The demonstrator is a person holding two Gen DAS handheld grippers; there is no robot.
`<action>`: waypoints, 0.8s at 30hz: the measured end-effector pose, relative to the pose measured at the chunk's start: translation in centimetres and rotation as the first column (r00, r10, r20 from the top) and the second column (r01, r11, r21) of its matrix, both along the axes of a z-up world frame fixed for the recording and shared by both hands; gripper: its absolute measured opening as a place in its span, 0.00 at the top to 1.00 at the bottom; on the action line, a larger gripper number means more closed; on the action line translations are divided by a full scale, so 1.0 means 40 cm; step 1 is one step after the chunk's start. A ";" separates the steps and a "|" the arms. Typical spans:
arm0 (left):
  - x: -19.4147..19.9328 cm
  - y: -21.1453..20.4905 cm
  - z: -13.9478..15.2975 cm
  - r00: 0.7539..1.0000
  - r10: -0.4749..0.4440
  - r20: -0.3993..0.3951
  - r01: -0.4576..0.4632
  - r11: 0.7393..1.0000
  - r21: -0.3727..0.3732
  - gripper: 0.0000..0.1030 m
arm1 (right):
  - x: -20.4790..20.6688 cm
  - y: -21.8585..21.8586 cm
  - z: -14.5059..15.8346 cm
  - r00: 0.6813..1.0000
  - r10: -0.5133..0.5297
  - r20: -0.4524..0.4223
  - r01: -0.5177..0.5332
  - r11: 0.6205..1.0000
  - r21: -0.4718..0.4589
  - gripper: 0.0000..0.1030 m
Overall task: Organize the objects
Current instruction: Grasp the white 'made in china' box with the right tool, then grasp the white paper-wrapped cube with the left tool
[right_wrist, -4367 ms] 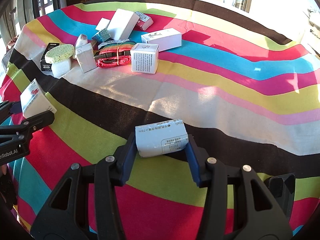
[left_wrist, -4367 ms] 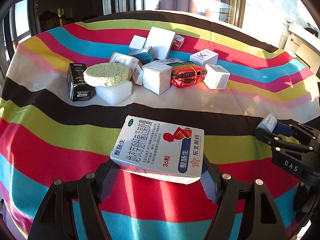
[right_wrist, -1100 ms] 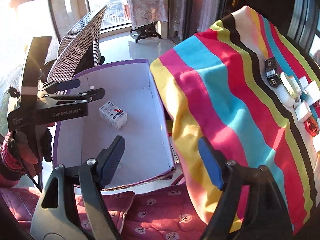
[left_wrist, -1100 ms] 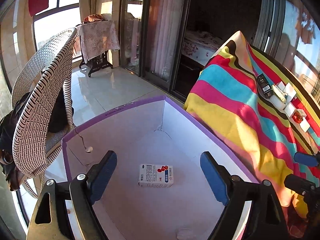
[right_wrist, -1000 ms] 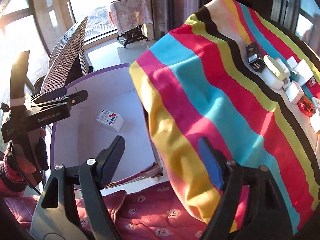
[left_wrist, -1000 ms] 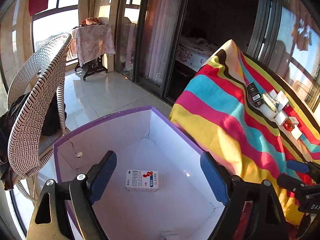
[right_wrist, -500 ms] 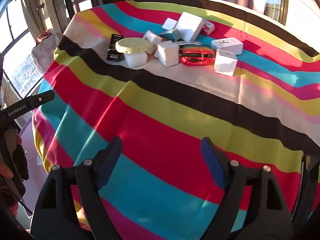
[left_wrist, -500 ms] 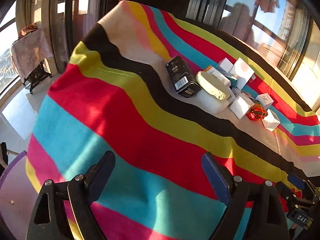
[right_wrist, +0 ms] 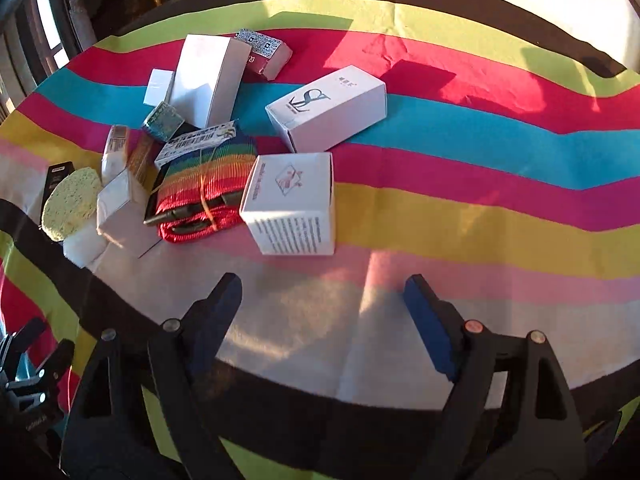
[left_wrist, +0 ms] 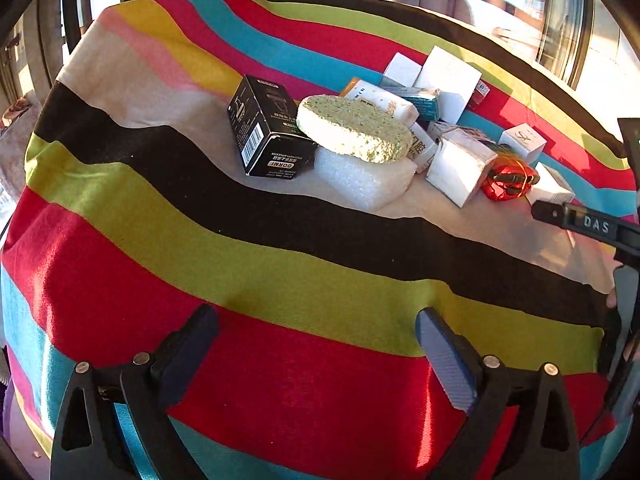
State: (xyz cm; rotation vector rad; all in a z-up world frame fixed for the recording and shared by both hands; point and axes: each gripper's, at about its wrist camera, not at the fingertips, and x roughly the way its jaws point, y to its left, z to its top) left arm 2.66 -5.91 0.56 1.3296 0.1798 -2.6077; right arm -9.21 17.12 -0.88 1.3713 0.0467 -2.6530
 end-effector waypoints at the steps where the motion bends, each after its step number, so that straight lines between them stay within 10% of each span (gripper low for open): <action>1: -0.003 0.004 -0.002 1.000 -0.002 0.009 0.003 1.000 -0.012 0.00 | -0.017 -0.011 -0.002 1.000 -0.002 -0.002 0.002 1.000 0.012 0.16; 3: -0.001 0.003 -0.002 1.000 -0.002 0.009 0.002 1.000 -0.009 0.00 | -0.036 -0.028 -0.004 1.000 0.009 -0.006 -0.009 0.999 0.042 0.17; 6: -0.004 0.004 -0.002 1.000 -0.002 0.012 0.002 1.000 -0.011 0.00 | -0.011 -0.019 0.006 0.999 0.005 -0.041 -0.004 0.999 0.042 0.56; 15: -0.034 0.037 0.008 0.998 -0.022 0.059 0.021 1.000 0.011 0.00 | 0.212 0.059 0.013 0.995 0.092 -0.026 -0.090 0.992 0.086 0.56; 24: -0.172 0.196 0.061 0.977 -0.212 0.017 0.213 0.976 -0.042 0.00 | 0.229 0.100 0.004 0.992 0.096 -0.077 -0.090 0.993 0.071 0.56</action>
